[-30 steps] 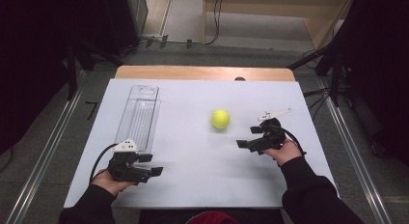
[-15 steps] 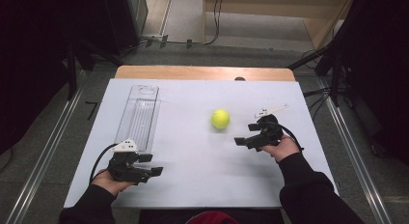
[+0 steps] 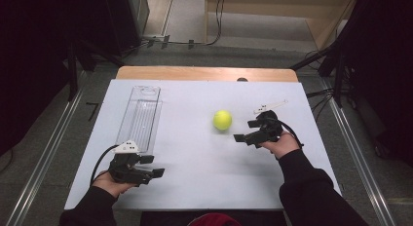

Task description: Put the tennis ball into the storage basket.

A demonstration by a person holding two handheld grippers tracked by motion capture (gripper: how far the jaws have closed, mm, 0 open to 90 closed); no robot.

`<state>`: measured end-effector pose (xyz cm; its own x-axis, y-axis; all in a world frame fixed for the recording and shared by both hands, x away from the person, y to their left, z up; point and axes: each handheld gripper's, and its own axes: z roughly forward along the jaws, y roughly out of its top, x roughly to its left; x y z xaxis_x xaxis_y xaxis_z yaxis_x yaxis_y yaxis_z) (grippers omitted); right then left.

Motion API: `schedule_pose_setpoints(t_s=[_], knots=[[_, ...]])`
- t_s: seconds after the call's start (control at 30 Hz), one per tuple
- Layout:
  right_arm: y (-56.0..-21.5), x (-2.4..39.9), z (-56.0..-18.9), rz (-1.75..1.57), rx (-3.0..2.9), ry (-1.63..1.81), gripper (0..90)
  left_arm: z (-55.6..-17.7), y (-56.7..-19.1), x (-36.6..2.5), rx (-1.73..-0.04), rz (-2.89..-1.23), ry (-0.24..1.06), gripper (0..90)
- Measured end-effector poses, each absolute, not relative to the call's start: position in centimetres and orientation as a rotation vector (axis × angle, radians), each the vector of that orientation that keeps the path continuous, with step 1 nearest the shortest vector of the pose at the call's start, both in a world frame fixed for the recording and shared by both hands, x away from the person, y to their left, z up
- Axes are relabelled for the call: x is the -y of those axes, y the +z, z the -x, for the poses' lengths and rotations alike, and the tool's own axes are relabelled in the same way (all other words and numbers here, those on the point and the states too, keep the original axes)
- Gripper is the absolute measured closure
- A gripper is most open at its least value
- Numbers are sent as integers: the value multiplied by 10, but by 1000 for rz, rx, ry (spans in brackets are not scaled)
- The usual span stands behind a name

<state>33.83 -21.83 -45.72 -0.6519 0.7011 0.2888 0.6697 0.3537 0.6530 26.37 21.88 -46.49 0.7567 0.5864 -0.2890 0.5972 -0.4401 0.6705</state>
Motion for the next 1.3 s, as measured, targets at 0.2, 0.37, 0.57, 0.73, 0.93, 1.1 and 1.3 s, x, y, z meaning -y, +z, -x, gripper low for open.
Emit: schedule_pose_setpoints(t_s=[0.2,0.37,0.57,0.73,0.93,1.1,1.3], knots=[[-454,215,-342,-1287,-2552,1197,65,-264,-465,-219,-885,-2149,-16,296],[-451,213,-346,-1292,-2547,1199,65,-264,-465,-219,-885,-2149,-17,296],[-446,211,-351,-1284,-2540,1204,65,-264,-465,-219,-885,-2148,-17,296],[-441,208,-355,-1285,-2536,1201,64,-264,-465,-219,-886,-2149,-16,296],[-436,205,-361,-1277,-2532,1196,65,-264,-465,-219,-886,-2149,-17,296],[-432,204,-365,-1275,-2526,1195,65,-264,-465,-219,-885,-2146,-18,296],[-423,199,-372,-1265,-2514,1192,64,-264,-465,-219,-888,-2146,-17,296]])
